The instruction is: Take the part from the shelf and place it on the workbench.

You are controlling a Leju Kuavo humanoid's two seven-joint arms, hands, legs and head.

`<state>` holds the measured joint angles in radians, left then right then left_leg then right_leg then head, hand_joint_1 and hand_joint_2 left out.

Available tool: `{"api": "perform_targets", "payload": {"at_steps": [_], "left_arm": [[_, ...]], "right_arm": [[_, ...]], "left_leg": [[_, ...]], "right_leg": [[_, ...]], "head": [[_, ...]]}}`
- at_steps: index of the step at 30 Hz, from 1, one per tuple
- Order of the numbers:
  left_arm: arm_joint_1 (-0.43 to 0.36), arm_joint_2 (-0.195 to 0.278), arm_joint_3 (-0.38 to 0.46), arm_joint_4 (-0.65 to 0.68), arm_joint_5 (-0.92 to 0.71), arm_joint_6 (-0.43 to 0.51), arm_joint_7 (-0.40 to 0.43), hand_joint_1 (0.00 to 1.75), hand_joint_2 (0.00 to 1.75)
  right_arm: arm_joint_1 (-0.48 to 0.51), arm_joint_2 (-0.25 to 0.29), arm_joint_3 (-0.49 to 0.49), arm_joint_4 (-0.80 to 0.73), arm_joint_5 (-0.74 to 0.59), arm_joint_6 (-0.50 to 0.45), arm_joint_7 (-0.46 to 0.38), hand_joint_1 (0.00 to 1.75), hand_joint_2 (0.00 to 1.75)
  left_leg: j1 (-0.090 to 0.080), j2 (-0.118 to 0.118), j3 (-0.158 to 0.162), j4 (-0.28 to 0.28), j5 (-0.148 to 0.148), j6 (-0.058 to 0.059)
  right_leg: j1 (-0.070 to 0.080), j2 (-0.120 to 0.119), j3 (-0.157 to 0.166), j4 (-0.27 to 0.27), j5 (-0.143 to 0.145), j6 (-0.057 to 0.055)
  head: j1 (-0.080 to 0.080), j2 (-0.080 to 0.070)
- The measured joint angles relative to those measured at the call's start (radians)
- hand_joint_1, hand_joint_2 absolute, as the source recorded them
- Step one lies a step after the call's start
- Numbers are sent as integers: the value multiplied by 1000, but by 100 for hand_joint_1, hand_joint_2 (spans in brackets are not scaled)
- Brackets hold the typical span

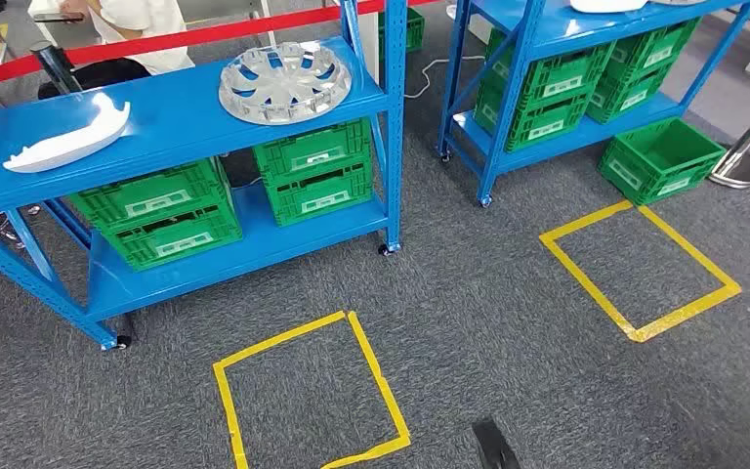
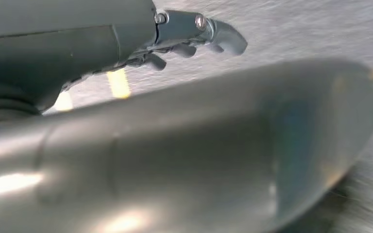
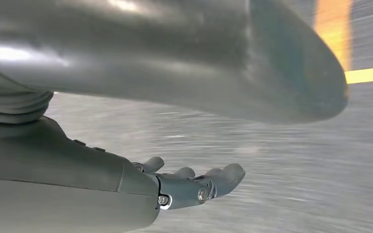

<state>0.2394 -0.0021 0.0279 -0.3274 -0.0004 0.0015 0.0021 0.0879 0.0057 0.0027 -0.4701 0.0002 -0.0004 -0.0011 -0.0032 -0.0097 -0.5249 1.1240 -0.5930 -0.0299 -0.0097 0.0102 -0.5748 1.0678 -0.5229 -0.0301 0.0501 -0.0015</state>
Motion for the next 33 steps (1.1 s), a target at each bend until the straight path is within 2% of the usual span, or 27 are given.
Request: {"api": "perform_targets", "payload": {"at_steps": [2, 4, 5, 6, 9, 11, 12, 13, 15, 16, 17, 19, 20, 21, 22, 23, 24, 26, 27, 28, 30, 32, 33], "left_arm": [[21, 0, 0, 30, 0, 0, 0, 0, 0], [60, 2, 0, 82, 0, 0, 1, 0, 0], [72, 3, 0, 99, 0, 0, 1, 0, 0], [77, 4, 0, 107, 0, 0, 1, 0, 0], [50, 5, 0, 84, 0, 0, -2, 0, 0], [10, 4, 0, 51, 0, 0, -5, 0, 0], [-12, 3, 0, 29, 0, 0, -5, 0, 0], [-34, 2, 0, 1, 0, 0, -5, 0, 0], [-86, 0, 0, -74, 0, 0, -4, 0, 0], [-116, 1, 0, -113, 0, 0, -5, 0, 0], [-146, 1, 0, -149, 0, 0, -6, 0, 0], [-199, 2, 0, -211, 0, 0, -6, 0, 0], [-216, 2, 0, -234, 0, 0, -6, 0, 0], [-224, 2, 0, -249, 0, 0, -6, 0, 0], [-223, 2, 0, -254, 0, 0, -6, 0, 0], [-215, 2, 0, -249, 0, 0, -5, 0, 0], [-201, 2, 0, -237, 0, 0, -4, 0, 0], [-159, 2, 0, -192, 0, 0, -2, 0, 87], [-132, 2, 0, -162, 0, 0, -2, 0, 131], [-106, 2, 0, -131, 0, 0, -1, 0, 175], [-64, 2, 0, -88, 0, 0, 1, 0, 175], [-52, 3, 0, -80, 0, 0, 0, 0, 175], [-55, 3, 0, -82, 0, 0, -2, 0, 175]], "right_arm": [[-24, 0, 0, -28, 0, 0, 0, 0, 0], [-62, 0, 0, -77, 0, 0, 0, 0, 0], [-71, 0, 0, -93, 0, 0, 0, 0, 0], [-72, -1, 0, -101, 0, 0, 0, 0, 0], [-41, 0, 0, -88, 0, 0, 2, 0, 0], [-4, 2, -1, -56, 0, 0, 3, 0, 0], [17, 3, -1, -34, 0, 0, 3, 0, 0], [40, 4, -1, -9, 0, 0, 3, 0, 0], [95, 5, 0, 58, 0, 1, 2, 0, 0], [123, 5, 0, 96, 0, 1, 3, 0, 0], [148, 5, 0, 132, 0, 0, 3, 0, 0], [191, 2, 1, 196, 0, 0, 3, 0, 0], [208, -1, 1, 219, 0, 0, 3, 0, 0], [220, -3, 1, 235, 0, 0, 3, 0, 0], [223, -3, 1, 241, 0, 0, 3, 0, 0], [217, -4, 1, 240, 0, 0, 2, 0, 0], [204, -4, 1, 232, 0, 0, 2, 0, 0], [158, -2, 1, 193, 0, 0, 1, 0, 0], [131, -2, 1, 164, 0, 0, 1, 0, 0], [106, 0, 1, 134, 0, 0, 1, 0, 0], [65, 2, 1, 92, 1, 0, 0, 0, 0], [47, 3, 1, 83, 1, 0, 2, 0, 0], [46, 3, 1, 83, 0, 0, 3, 0, 0]], "left_leg": [[2, 0, -43, 67, -30, -2], [3, 0, -120, 174, -74, -3], [3, 0, -144, 192, -74, -1], [1, 0, -152, 176, -53, 3], [-9, 2, -109, 11, 76, 25], [-20, 2, -89, -51, 98, 38], [-24, 2, -85, -62, 95, 43], [-25, -1, -76, -79, 91, 49], [-19, -8, -48, -104, 107, 58], [-16, -16, -35, -110, 109, 61], [-12, -24, -24, -114, 110, 61], [-10, -39, -14, -114, 103, 61], [-9, -43, -7, -114, 97, 59], [-7, -46, 3, -114, 89, 56], [-4, -46, 13, -114, 81, 52], [-1, -44, 24, -114, 72, 48], [1, -40, 33, -113, 62, 44], [-1, -29, 44, -110, 41, 33], [-3, -24, 50, -107, 35, 27], [-6, -21, 56, -105, 29, 26], [-8, -17, 66, -106, 25, 39], [-9, -19, 68, -115, 23, 56], [-9, -21, 67, -120, 24, 56]], "right_leg": [[1, 5, 4, 0, -5, -2], [3, 17, 15, 0, -17, -4], [5, 21, 23, 0, -24, -4], [6, 24, 33, 0, -31, -3], [10, 19, 68, -6, -55, -1], [7, 17, 81, -22, -64, 6], [6, 18, 89, -28, -62, 11], [6, 18, 98, -32, -59, 18], [7, 12, 110, -19, -58, 31], [7, 9, 100, 5, -65, 38], [5, 7, 75, 47, -80, 44], [3, 5, -11, 161, -130, 55], [1, 5, -50, 198, -153, 58], [0, 4, -77, 209, -165, 61], [0, 4, -85, 182, -150, 63], [-2, 3, -80, 130, -109, 66], [-5, -1, -69, 72, -51, 69], [-7, -12, -50, -3, 28, 62], [-8, -15, -46, -13, 45, 53], [-8, -13, -45, -14, 48, 46], [-10, -6, -43, -16, 61, 42], [-7, -14, -41, -16, 57, 39], [-6, -20, -39, -17, 54, 35]], "head": [[-1, 0], [-2, 0], [-2, 0], [-3, 0], [-1, 0], [-1, 0], [-1, 0], [-2, 0], [1, 0], [3, 0], [5, 0], [8, 0], [9, 0], [9, 0], [9, 0], [10, 0], [10, 0], [11, 0], [11, 0], [12, 0], [11, 0], [10, 0], [11, 0]]}}
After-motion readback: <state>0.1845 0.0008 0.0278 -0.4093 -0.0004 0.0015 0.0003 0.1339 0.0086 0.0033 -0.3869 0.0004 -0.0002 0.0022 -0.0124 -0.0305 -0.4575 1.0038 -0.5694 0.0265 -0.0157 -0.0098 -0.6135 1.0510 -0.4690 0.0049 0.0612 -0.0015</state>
